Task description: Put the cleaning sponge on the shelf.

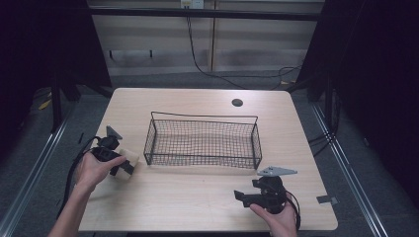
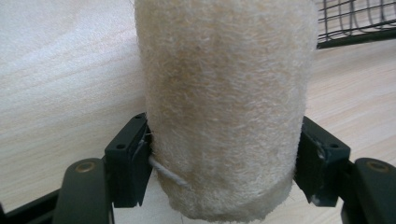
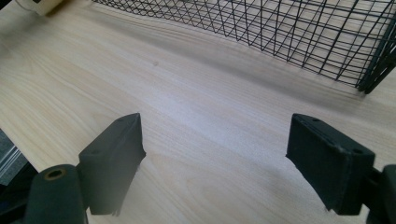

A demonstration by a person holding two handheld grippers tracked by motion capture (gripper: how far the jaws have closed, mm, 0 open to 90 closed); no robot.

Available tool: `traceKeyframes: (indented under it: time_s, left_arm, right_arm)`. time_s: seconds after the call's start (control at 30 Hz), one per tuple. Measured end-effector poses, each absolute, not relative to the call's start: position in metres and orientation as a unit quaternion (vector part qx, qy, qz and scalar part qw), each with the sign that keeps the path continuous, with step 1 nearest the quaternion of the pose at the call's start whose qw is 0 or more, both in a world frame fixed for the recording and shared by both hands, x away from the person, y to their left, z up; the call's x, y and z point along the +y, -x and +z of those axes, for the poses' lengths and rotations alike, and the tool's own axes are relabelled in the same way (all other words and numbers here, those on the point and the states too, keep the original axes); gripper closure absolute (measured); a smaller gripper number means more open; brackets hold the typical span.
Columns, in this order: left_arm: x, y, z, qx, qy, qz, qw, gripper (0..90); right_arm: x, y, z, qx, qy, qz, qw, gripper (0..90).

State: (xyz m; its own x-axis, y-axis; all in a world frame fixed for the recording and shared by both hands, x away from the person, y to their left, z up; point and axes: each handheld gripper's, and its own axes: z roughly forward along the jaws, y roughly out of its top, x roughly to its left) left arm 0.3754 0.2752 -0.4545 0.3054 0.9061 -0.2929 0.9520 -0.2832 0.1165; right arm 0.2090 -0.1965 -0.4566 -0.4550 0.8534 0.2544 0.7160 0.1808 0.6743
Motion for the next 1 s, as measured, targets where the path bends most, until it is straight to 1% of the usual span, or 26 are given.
traceKeyframes:
  time_s: [0.23,0.47,0.73,1.0]
  left_arm:
    - [0.280,-0.375,-0.450,0.577,-0.801,-0.093,0.133,30.5]
    - [0.283,-0.374,-0.446,0.574,-0.800,-0.100,0.146,30.5]
    - [0.287,-0.371,-0.434,0.570,-0.797,-0.097,0.175,30.6]
    - [0.291,-0.370,-0.430,0.562,-0.799,-0.108,0.187,30.6]
  right_arm:
    - [-0.196,-0.209,-0.456,0.763,-0.515,0.381,0.090,18.1]
    - [-0.196,-0.209,-0.457,0.763,-0.515,0.381,0.089,18.1]
    - [-0.196,-0.209,-0.457,0.764,-0.512,0.382,0.087,18.0]
    - [-0.196,-0.209,-0.457,0.765,-0.513,0.380,0.085,16.9]
